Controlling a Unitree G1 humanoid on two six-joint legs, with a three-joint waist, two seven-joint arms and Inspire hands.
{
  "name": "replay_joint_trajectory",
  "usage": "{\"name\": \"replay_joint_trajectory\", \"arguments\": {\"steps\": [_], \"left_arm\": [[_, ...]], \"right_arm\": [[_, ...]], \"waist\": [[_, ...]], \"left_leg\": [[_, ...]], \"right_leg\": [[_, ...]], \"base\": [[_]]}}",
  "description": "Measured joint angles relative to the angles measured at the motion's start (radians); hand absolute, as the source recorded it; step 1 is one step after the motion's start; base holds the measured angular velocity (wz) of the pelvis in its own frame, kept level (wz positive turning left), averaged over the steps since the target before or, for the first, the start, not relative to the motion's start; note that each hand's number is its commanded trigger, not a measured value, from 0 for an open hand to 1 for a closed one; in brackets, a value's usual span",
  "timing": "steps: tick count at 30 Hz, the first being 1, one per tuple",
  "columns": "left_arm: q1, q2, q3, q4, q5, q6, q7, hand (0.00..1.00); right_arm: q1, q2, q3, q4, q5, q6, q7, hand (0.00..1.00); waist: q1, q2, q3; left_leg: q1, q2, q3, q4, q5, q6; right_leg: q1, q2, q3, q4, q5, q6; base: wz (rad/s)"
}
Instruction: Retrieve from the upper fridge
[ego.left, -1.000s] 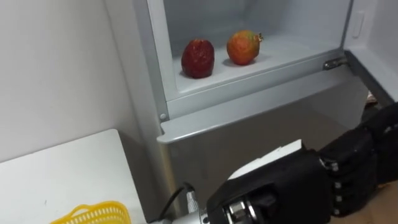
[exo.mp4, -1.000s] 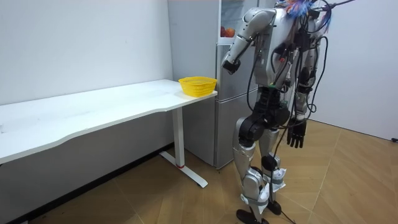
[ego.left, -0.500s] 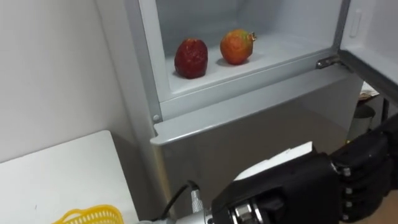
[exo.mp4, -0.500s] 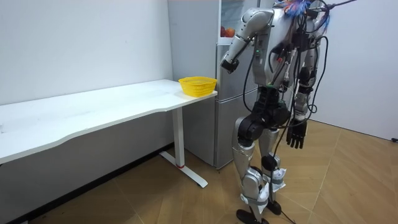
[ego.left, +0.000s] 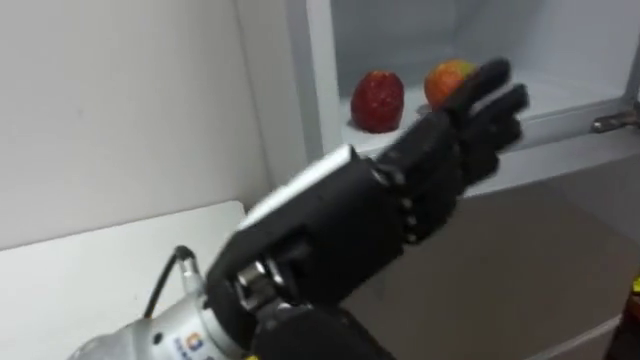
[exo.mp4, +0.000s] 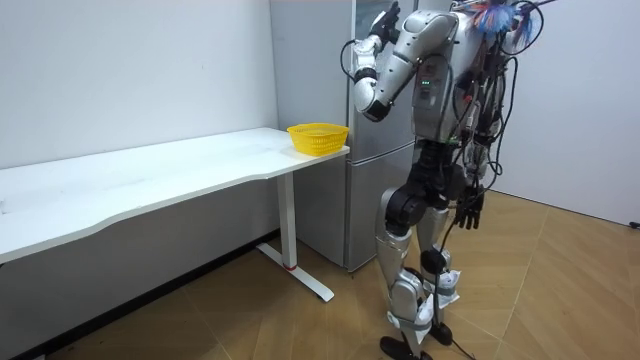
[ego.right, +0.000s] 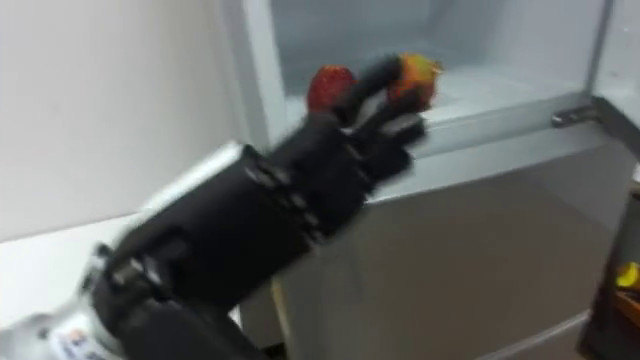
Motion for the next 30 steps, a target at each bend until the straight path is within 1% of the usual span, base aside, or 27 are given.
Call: {"name": "replay_joint_trajectory", "arguments": {"steps": [1, 2, 3, 4, 6, 7, 9, 10, 12, 13, 15, 16, 17, 18, 19, 20, 21, 22, 23, 24, 25, 26, 27, 28, 30], "left_arm": [[0.005, 0.000, 0.004, 0.000, 0.000, -0.009, 0.002, 0.00], [0.011, -0.002, 0.007, 0.000, 0.003, -0.014, 0.010, 0.00], [0.014, -0.002, 0.013, 0.000, 0.019, -0.015, 0.018, 0.00], [0.016, -0.001, 0.018, 0.000, 0.027, -0.015, 0.026, 0.00], [0.036, -0.002, 0.054, -0.004, 0.066, -0.028, 0.072, 0.00], [0.042, -0.001, 0.071, -0.010, 0.080, -0.029, 0.087, 0.00], [0.075, -0.001, 0.167, -0.025, 0.132, -0.039, 0.146, 0.00], [0.079, -0.001, 0.191, -0.025, 0.149, -0.044, 0.167, 0.00], [0.107, -0.001, 0.274, -0.027, 0.195, -0.073, 0.249, 0.00], [0.118, -0.002, 0.296, -0.028, 0.216, -0.081, 0.268, 0.00], [0.183, -0.005, 0.414, -0.032, 0.279, -0.098, 0.339, 0.00], [0.201, -0.006, 0.443, -0.031, 0.281, -0.101, 0.364, 0.00], [0.249, -0.014, 0.502, -0.030, 0.296, -0.118, 0.421, 0.00], [0.295, -0.030, 0.552, -0.027, 0.322, -0.127, 0.478, 0.00], [0.322, -0.038, 0.577, -0.027, 0.337, -0.131, 0.510, 0.00], [0.375, -0.048, 0.623, -0.020, 0.343, -0.139, 0.575, 0.00], [0.426, -0.048, 0.658, 0.015, 0.340, -0.160, 0.630, 0.00], [0.449, -0.049, 0.672, 0.037, 0.343, -0.165, 0.656, 0.00], [0.482, -0.055, 0.689, 0.086, 0.344, -0.164, 0.712, 0.00], [0.508, -0.067, 0.708, 0.137, 0.344, -0.164, 0.766, 0.00], [0.521, -0.073, 0.716, 0.164, 0.342, -0.164, 0.793, 0.00], [0.553, -0.088, 0.726, 0.222, 0.338, -0.164, 0.839, 0.00], [0.578, -0.098, 0.728, 0.297, 0.334, -0.163, 0.884, 0.00], [0.586, -0.102, 0.727, 0.337, 0.332, -0.161, 0.904, 0.00], [0.599, -0.128, 0.720, 0.506, 0.333, -0.158, 0.971, 0.00]], "right_arm": [[-0.001, 0.000, 0.000, 0.000, -0.001, -0.001, -0.003, 0.00], [-0.003, 0.000, 0.000, -0.004, -0.001, -0.004, -0.012, 0.00], [-0.004, 0.000, -0.001, -0.003, -0.001, -0.013, -0.024, 0.00], [-0.005, 0.001, 0.000, -0.003, -0.001, -0.016, -0.029, 0.00], [-0.003, 0.006, -0.001, 0.001, -0.013, -0.030, -0.059, 0.00], [-0.002, 0.007, -0.001, 0.000, -0.026, -0.032, -0.067, 0.00], [0.009, 0.014, -0.012, -0.006, -0.073, -0.031, -0.085, 0.00], [0.015, 0.015, -0.013, -0.006, -0.081, -0.031, -0.091, 0.00], [0.043, 0.020, -0.025, -0.007, -0.085, -0.031, -0.103, 0.00], [0.051, 0.021, -0.040, -0.007, -0.090, -0.031, -0.103, 0.00], [0.075, 0.029, -0.093, -0.021, -0.097, -0.031, -0.108, 0.00], [0.085, 0.032, -0.103, -0.030, -0.099, -0.032, -0.111, 0.00], [0.094, 0.034, -0.120, -0.034, -0.102, -0.030, -0.116, 0.00], [0.104, 0.036, -0.128, -0.036, -0.101, -0.030, -0.128, 0.00], [0.105, 0.037, -0.132, -0.036, -0.101, -0.031, -0.134, 0.00], [0.113, 0.040, -0.144, -0.036, -0.103, -0.031, -0.140, 0.00], [0.117, 0.042, -0.161, -0.041, -0.105, -0.032, -0.146, 0.00], [0.121, 0.042, -0.166, -0.048, -0.106, -0.032, -0.148, 0.00], [0.128, 0.042, -0.168, -0.060, -0.110, -0.031, -0.155, 0.00], [0.127, 0.044, -0.167, -0.061, -0.117, -0.029, -0.160, 0.00], [0.125, 0.045, -0.167, -0.064, -0.118, -0.029, -0.162, 0.00], [0.125, 0.047, -0.163, -0.080, -0.118, -0.022, -0.168, 0.00], [0.125, 0.048, -0.158, -0.098, -0.117, -0.013, -0.170, 0.00], [0.124, 0.048, -0.155, -0.107, -0.117, -0.008, -0.169, 0.00], [0.120, 0.048, -0.155, -0.128, -0.124, -0.005, -0.165, 0.00]], "waist": [[0.000, -0.002, 0.0012], [0.011, -0.003, 0.0013], [0.022, -0.002, 0.0016], [0.023, -0.002, 0.0022], [0.037, 0.005, 0.0012], [0.041, 0.007, 0.0019], [0.052, 0.010, 0.0012], [0.054, 0.010, 0.0011], [0.071, 0.010, 0.0013], [0.076, 0.010, 0.0013], [0.091, 0.008, 0.0009], [0.100, 0.008, 0.0009], [0.113, 0.006, 0.0016], [0.133, 0.004, 0.0015], [0.136, 0.002, 0.0012], [0.138, -0.003, 0.0020], [0.143, -0.007, 0.0041], [0.147, -0.008, 0.0048], [0.155, -0.007, 0.0061], [0.173, -0.010, 0.0079], [0.180, -0.011, 0.0084], [0.188, -0.013, 0.0084], [0.187, -0.013, 0.0087], [0.188, -0.013, 0.0090], [0.187, -0.015, 0.0093]], "left_leg": [[0.002, 0.000, -0.004, 0.001, 0.000, 0.000], [0.006, 0.000, -0.008, 0.001, 0.000, 0.000], [0.010, 0.000, -0.009, 0.000, 0.000, 0.000], [0.013, 0.000, -0.012, 0.000, 0.000, 0.000], [0.016, 0.000, -0.018, -0.002, -0.002, -0.003], [0.015, 0.001, -0.018, -0.005, -0.002, -0.003], [0.017, 0.001, -0.020, -0.011, 0.001, -0.007], [0.017, 0.001, -0.023, -0.010, 0.001, -0.008], [0.017, 0.001, -0.028, -0.010, 0.003, -0.011], [0.016, 0.001, -0.030, -0.010, 0.003, -0.011], [0.016, 0.001, -0.036, -0.012, 0.005, -0.013], [0.016, 0.001, -0.036, -0.015, 0.005, -0.014], [0.015, 0.001, -0.037, -0.016, 0.005, -0.015], [0.016, 0.001, -0.037, -0.015, 0.005, -0.016], [0.016, 0.001, -0.038, -0.014, 0.005, -0.016], [0.015, 0.000, -0.047, -0.010, 0.005, -0.017], [0.017, -0.002, -0.058, -0.010, 0.005, -0.017], [0.020, -0.003, -0.064, -0.008, 0.005, -0.017], [0.024, -0.005, -0.073, -0.008, 0.005, -0.017], [0.027, -0.008, -0.079, -0.015, 0.006, -0.018], [0.027, -0.008, -0.081, -0.015, 0.006, -0.018], [0.026, -0.010, -0.090, -0.015, 0.006, -0.018], [0.024, -0.011, -0.095, -0.015, 0.006, -0.018], [0.023, -0.012, -0.096, -0.014, 0.006, -0.018], [0.028, -0.013, -0.106, -0.014, 0.006, -0.018]], "right_leg": [[0.004, -0.001, -0.004, -0.002, 0.000, 0.000], [0.008, -0.001, -0.009, 0.001, 0.000, 0.000], [0.013, -0.001, -0.018, 0.001, 0.000, 0.000], [0.018, -0.002, -0.020, 0.000, 0.000, 0.000], [0.023, -0.001, -0.023, 0.001, 0.000, 0.000], [0.022, -0.001, -0.030, 0.001, 0.000, 0.000], [0.022, -0.001, -0.039, 0.002, -0.001, -0.003], [0.023, -0.001, -0.043, 0.002, -0.002, -0.003], [0.022, 0.000, -0.049, 0.002, -0.003, -0.005], [0.022, 0.000, -0.050, 0.003, -0.003, -0.006], [0.023, -0.001, -0.070, 0.003, -0.006, -0.009], [0.023, -0.001, -0.071, 0.003, -0.007, -0.010], [0.023, -0.002, -0.077, 0.002, -0.009, -0.013], [0.022, -0.002, -0.077, 0.001, -0.011, -0.014], [0.022, -0.002, -0.078, 0.001, -0.012, -0.014], [0.024, -0.004, -0.090, 0.002, -0.014, -0.014], [0.032, -0.006, -0.103, 0.002, -0.017, -0.014], [0.037, -0.007, -0.107, 0.001, -0.019, -0.014], [0.042, -0.009, -0.116, 0.002, -0.022, -0.013], [0.042, -0.010, -0.117, 0.003, -0.026, -0.012], [0.042, -0.010, -0.116, 0.003, -0.026, -0.012], [0.043, -0.010, -0.116, 0.002, -0.027, -0.013], [0.043, -0.009, -0.118, 0.001, -0.028, -0.012], [0.044, -0.010, -0.120, 0.001, -0.028, -0.012], [0.052, -0.012, -0.133, 0.001, -0.028, -0.011]], "base": [[0.17], [0.10], [0.09], [0.09], [0.06], [0.00], [0.02], [0.07], [0.06], [0.04], [0.03], [0.00], [-0.06], [0.00], [0.10], [0.24], [0.28], [0.26], [0.19], [0.12], [0.05], [0.09], [0.12], [0.14], [0.09]]}}
